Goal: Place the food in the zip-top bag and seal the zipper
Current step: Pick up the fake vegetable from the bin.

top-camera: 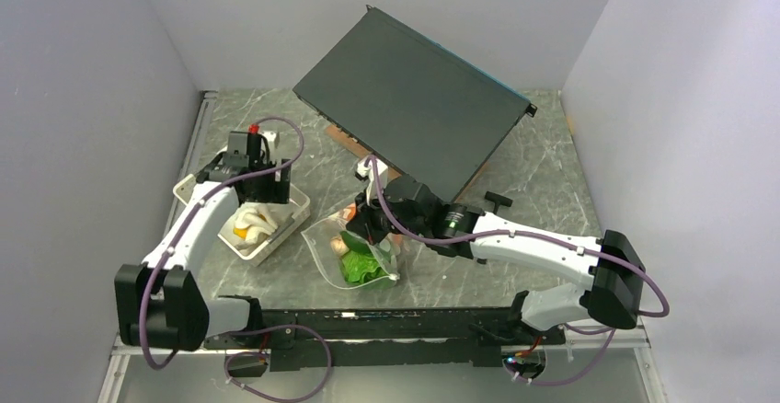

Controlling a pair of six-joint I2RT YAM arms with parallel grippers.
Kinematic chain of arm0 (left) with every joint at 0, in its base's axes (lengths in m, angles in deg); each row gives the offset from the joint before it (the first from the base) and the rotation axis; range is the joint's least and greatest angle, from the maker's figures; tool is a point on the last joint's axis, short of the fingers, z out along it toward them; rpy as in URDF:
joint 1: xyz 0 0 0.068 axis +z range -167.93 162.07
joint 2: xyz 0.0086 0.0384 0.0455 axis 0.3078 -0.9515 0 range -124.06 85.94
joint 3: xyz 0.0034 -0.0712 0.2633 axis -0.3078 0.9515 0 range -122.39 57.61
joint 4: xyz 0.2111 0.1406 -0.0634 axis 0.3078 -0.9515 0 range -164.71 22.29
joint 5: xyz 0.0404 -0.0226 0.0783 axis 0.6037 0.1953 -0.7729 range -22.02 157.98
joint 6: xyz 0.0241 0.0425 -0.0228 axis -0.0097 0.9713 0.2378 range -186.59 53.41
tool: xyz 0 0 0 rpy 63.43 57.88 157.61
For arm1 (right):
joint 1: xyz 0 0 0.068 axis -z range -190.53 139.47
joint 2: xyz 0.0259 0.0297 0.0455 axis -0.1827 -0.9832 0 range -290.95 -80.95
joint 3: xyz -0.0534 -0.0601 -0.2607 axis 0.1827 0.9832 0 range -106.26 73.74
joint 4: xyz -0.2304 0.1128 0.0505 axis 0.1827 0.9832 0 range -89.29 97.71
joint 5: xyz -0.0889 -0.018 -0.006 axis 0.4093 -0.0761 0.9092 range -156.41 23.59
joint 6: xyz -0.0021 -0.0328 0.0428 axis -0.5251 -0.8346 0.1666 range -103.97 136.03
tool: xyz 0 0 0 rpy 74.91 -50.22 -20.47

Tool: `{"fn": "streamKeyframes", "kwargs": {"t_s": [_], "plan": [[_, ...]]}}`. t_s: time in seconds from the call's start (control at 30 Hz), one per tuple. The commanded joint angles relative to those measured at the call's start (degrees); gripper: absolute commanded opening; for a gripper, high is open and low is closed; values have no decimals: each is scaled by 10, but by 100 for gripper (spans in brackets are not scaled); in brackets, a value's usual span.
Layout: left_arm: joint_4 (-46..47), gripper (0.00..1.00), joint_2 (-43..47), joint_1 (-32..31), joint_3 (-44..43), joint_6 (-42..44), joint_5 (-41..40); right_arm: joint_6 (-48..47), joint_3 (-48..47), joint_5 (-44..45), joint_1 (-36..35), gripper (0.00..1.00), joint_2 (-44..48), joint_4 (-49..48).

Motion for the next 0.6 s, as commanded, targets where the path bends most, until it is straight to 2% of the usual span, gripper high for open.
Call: {"fn": "streamKeyframes", "kwargs": {"t_s": [0.0, 0.23, 0.3, 0.37, 0.47, 0.57], "plan": [[-39, 86, -52, 1, -16, 9, -45, -3, -22, -1, -2, 0, -3, -15], [-48, 84, -79, 1, -23, 10, -26, -5, -33, 5, -2, 0, -10, -4], [-47, 80, -78, 0, -21, 10, -21, -4, -41, 2, -1, 0, -19, 3], [-49, 70, -82, 0, -22, 9, -20, -1, -46, -3, -2, 0, -29, 6], [-53, 48, -89, 0, -28, 8, -20, 5, -58, -14, -2, 0, -44, 14], [-54, 32, -83, 0, -29, 7, -12, 11, -72, -23, -2, 0, -52, 23]]}}
